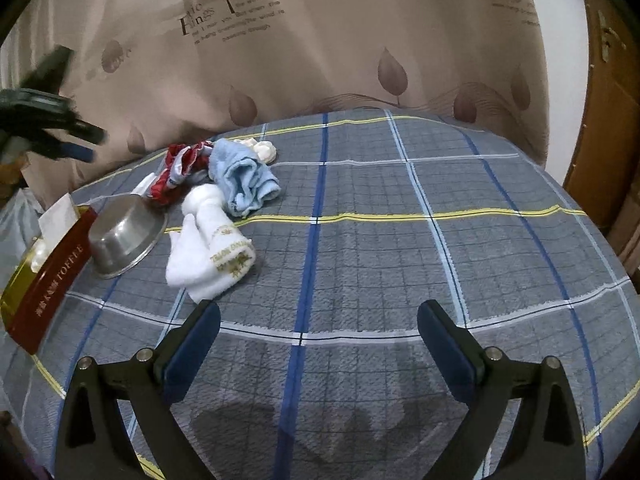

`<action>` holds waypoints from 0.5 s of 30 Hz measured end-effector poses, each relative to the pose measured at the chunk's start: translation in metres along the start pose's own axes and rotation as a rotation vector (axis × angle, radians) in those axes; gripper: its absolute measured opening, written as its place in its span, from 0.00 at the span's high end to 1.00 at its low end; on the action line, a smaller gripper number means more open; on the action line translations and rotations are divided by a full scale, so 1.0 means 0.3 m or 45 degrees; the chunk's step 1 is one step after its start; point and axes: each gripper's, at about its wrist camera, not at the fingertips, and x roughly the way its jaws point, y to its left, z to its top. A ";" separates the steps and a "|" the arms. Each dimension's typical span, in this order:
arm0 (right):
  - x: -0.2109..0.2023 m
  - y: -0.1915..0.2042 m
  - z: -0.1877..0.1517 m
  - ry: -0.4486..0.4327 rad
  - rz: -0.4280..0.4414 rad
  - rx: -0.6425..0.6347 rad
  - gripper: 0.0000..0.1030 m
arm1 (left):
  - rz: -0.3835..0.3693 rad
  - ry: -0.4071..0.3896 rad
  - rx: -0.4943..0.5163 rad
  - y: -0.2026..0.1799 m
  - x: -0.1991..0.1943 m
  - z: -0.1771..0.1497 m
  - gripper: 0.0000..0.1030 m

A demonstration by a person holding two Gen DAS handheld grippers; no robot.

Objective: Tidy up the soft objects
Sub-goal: 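Grasp the white cloth beside the steel bowl with the left gripper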

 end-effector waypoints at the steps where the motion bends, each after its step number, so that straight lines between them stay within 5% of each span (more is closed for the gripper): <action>1: -0.002 -0.002 -0.001 -0.001 0.009 0.002 0.04 | 0.018 0.038 -0.012 0.017 0.043 0.012 0.36; 15: 0.011 0.000 -0.001 0.027 0.062 0.002 0.04 | 0.063 0.186 -0.049 0.147 0.246 0.038 0.36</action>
